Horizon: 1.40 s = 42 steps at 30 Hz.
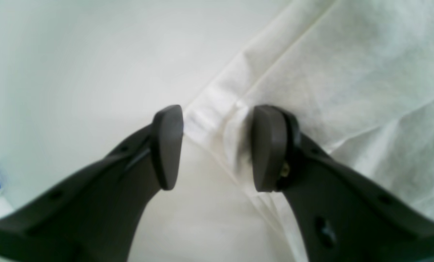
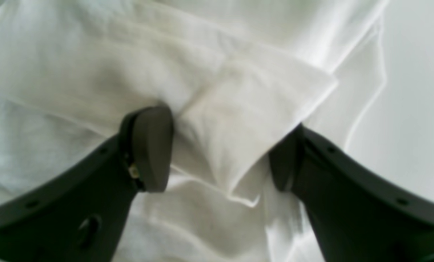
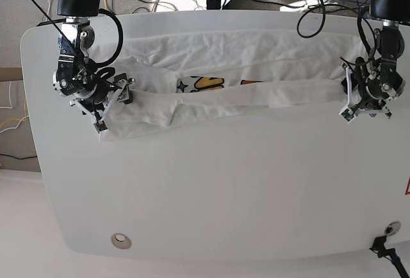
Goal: Fold the T-shirt properly
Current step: 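Lower the folded hem onto the shirt and open both grippers, then grasp the folded strip ends with both grippers and tug them flat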
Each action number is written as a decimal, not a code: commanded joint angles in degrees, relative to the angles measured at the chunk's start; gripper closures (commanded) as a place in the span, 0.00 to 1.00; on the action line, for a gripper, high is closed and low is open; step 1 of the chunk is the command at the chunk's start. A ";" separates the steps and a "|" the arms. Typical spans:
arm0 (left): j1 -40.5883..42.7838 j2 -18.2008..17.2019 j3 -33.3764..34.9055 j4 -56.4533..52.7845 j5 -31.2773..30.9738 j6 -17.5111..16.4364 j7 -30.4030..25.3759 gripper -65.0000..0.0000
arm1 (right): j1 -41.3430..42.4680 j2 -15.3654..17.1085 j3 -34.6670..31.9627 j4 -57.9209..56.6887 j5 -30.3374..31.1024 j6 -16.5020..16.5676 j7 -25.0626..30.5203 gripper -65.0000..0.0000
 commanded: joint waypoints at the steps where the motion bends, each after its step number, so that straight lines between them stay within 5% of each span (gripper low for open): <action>1: -0.75 -0.43 -0.01 1.39 -0.96 -0.84 0.31 0.56 | 0.26 0.61 0.13 0.13 -0.79 -0.28 -0.98 0.41; 13: 6.37 0.98 -13.73 17.92 -1.05 -1.32 0.66 0.56 | 1.05 0.61 0.13 1.97 -0.79 -0.28 -0.98 0.41; 24: 22.37 8.80 -18.91 24.69 -0.70 -1.32 1.36 0.57 | 1.05 0.61 0.13 1.97 -0.79 -0.28 -0.98 0.41; 35: 13.93 9.24 -16.01 10.27 -0.70 -1.32 1.10 0.57 | 1.05 0.61 0.22 1.97 -0.70 -0.28 -0.98 0.41; 42: 11.03 9.07 -14.34 10.54 -0.70 -1.32 1.10 0.57 | 1.32 0.61 0.22 1.97 -0.70 -0.28 -0.90 0.41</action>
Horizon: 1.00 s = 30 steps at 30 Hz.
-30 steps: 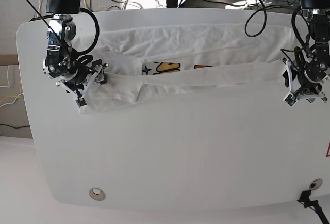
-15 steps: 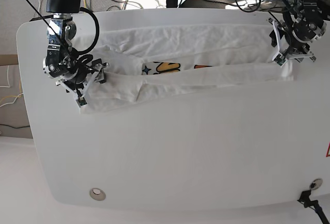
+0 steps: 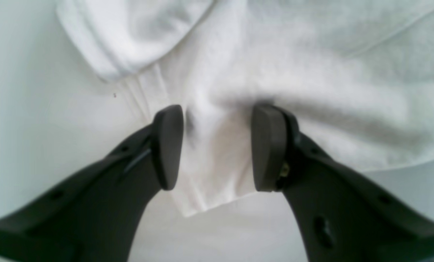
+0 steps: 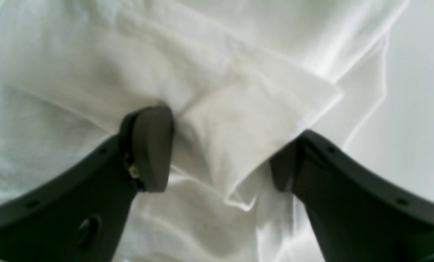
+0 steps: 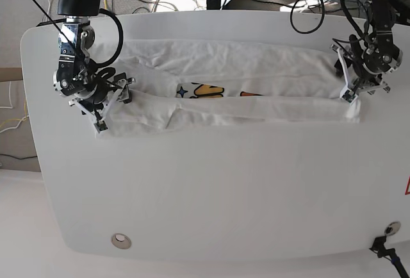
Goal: Fold the T-shirt properly
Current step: 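Grasp the folded strip ends with both grippers and tug them flat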
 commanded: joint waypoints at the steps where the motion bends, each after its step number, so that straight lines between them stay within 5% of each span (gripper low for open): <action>1: 0.01 -0.62 -0.05 1.80 -0.04 -0.14 0.25 0.57 | 1.47 0.65 0.24 0.82 -0.04 -0.24 0.31 0.41; 30: 0.89 -0.62 -0.93 4.52 -0.04 -0.14 0.25 0.57 | 4.90 0.74 2.88 0.29 -0.04 -0.15 0.75 0.41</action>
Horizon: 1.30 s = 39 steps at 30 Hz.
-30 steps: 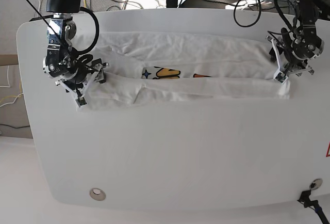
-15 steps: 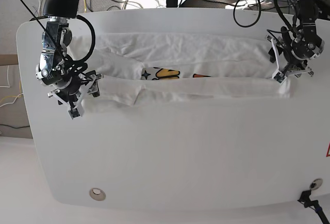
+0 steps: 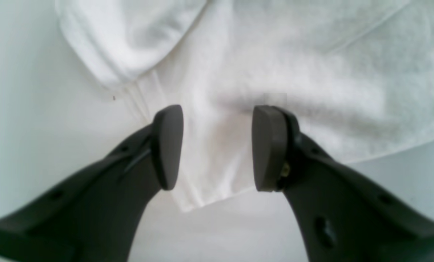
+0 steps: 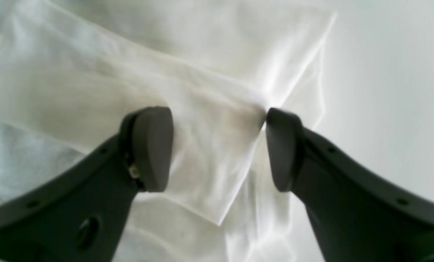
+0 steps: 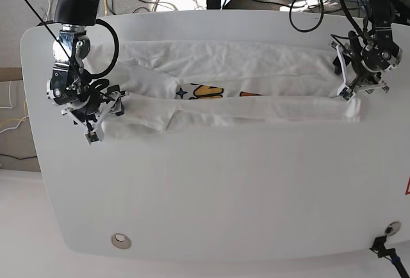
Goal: Fold the T-shirt properly
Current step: 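Grasp the folded strip ends with both grippers and tug them flat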
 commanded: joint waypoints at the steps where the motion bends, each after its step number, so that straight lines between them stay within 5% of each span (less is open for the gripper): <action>1: -0.46 -0.92 -0.49 1.05 -0.08 0.14 -0.58 0.57 | 1.96 0.72 0.45 0.88 0.37 -0.19 1.14 0.41; 14: -0.64 -1.10 -0.40 1.05 -0.08 0.14 -0.58 0.57 | 3.01 0.54 3.44 -2.81 0.90 -0.19 1.14 0.42; 24: -0.64 -2.15 -0.23 0.78 -0.08 0.14 -0.58 0.57 | 1.34 -2.62 3.35 1.84 0.55 0.07 0.70 0.44; 26: -0.73 -2.15 -0.23 0.78 -0.08 0.14 -0.58 0.57 | 1.34 -2.80 3.35 1.84 0.55 0.16 0.70 0.55; 30: -0.82 -2.15 -0.23 0.78 -0.08 0.14 -0.58 0.57 | 1.34 -2.80 3.35 1.84 0.55 0.16 0.70 0.97; 35: -0.82 -2.15 -0.23 0.78 -0.08 0.14 -0.58 0.57 | 1.34 -2.80 3.26 1.93 0.99 1.39 0.61 1.00; 39: -0.82 -2.15 -0.14 0.70 -0.08 0.14 -0.58 0.57 | 1.34 -2.80 3.26 5.27 0.99 9.48 -4.66 1.00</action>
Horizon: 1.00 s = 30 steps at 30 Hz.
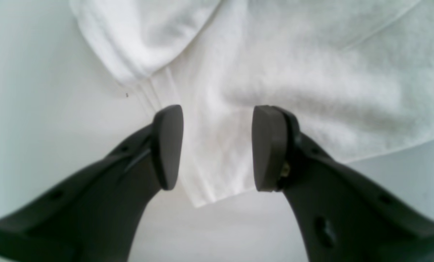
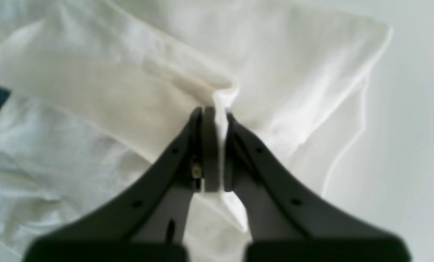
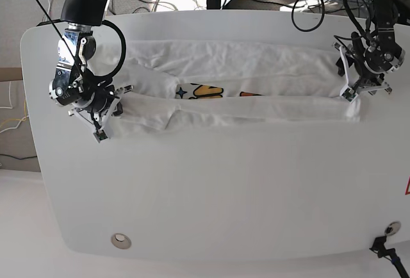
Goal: Fold the T-shirt properly
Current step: 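Grasp the folded strip ends with both grippers and tug them flat, then release the strip end and raise the right gripper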
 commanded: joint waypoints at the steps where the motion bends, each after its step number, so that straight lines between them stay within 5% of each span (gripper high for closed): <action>1: -0.60 -0.89 -0.25 0.81 -0.10 0.14 -0.60 0.57 | 1.01 0.79 0.18 5.88 0.97 4.22 -1.55 1.00; 11: -0.69 -0.89 -0.16 0.81 -0.10 0.14 -0.69 0.57 | -3.56 1.14 0.18 17.13 0.97 5.41 -17.28 1.00; 14: -0.69 -0.89 -0.16 0.81 -0.10 0.14 -0.69 0.57 | -6.02 1.93 -0.70 17.30 0.97 5.41 -17.72 1.00; 24: -0.69 -0.89 -0.16 0.72 -0.10 0.14 -0.69 0.57 | -10.42 6.33 -18.72 17.39 1.05 5.41 -17.81 1.00; 30: -0.69 -0.89 -0.16 0.72 -0.10 0.14 -0.69 0.57 | -11.03 7.73 -19.07 17.39 1.76 5.41 -18.16 0.30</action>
